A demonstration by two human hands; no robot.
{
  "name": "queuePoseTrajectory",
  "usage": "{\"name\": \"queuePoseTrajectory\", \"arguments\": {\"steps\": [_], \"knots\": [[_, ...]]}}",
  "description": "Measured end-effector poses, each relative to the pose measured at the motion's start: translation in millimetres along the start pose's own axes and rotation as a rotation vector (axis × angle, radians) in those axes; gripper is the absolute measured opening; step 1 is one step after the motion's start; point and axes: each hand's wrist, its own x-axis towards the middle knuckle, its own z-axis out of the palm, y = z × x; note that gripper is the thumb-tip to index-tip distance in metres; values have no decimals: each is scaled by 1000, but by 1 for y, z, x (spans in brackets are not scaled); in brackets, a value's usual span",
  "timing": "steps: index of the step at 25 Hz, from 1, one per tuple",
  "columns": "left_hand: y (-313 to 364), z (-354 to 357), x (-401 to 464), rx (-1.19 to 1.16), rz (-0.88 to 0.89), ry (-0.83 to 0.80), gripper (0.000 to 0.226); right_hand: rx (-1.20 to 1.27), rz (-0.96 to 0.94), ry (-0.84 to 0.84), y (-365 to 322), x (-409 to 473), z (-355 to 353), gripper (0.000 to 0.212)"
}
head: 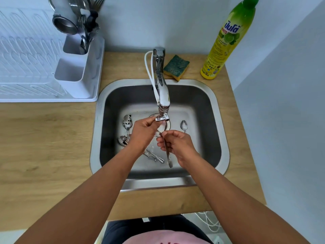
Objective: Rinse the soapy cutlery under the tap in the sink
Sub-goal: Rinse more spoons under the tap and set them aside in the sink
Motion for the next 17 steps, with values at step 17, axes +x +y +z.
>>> {"name": "queuePoseTrajectory", "arguments": {"steps": [17], "knots": [[-53, -70, 60, 620, -371, 335, 21, 181, 168, -111, -5, 23, 17, 10]]}}
